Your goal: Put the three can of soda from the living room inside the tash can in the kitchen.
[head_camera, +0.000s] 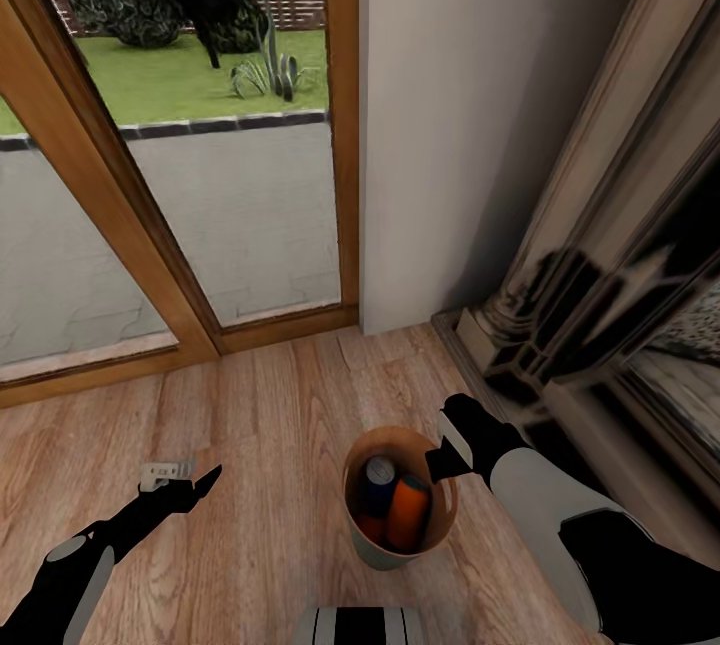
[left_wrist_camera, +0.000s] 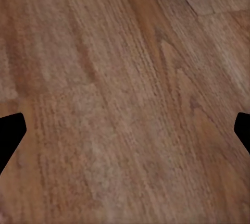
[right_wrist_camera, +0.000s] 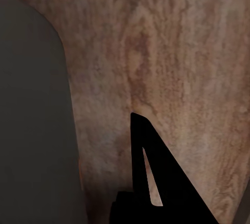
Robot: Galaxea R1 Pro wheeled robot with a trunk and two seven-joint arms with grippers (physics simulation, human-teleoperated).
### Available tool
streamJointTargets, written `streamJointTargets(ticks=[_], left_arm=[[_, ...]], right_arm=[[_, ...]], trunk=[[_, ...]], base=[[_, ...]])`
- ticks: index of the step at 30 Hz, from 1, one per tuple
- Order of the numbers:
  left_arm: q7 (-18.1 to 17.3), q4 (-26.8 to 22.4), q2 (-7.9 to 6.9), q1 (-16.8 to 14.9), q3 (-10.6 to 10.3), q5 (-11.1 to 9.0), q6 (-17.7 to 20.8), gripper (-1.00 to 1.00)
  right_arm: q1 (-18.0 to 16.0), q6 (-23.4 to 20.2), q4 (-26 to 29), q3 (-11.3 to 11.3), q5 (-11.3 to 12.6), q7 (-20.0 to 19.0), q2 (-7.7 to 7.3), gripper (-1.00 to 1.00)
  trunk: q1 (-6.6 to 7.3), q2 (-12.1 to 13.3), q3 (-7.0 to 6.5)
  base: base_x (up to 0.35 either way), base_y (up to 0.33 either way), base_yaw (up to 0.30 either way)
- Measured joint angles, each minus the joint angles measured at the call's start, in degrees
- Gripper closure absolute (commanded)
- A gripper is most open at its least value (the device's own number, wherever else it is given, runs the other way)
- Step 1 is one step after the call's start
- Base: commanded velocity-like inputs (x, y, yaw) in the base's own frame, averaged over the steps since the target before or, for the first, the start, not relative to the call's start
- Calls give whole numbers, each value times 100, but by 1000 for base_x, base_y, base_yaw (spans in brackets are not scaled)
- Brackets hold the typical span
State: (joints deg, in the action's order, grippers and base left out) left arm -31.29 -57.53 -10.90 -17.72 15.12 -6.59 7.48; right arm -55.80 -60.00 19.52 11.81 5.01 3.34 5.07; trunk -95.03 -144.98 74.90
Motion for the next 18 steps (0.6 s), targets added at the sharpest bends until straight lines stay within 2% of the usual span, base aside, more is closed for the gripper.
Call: streamJointTargets(ticks=[13, 18], left_arm=[[1, 3, -1, -1, 0, 0, -1, -100], [1, 4, 0, 1, 0, 0, -1, -100]], right_arm=[[0, 0, 1, 1, -4, 0, 0, 100], [0, 0, 3, 1, -1, -3, -4, 100]], trunk=[[0, 0, 0], [-5, -3, 44]], base=[[0, 0, 0], [0, 0, 0]])
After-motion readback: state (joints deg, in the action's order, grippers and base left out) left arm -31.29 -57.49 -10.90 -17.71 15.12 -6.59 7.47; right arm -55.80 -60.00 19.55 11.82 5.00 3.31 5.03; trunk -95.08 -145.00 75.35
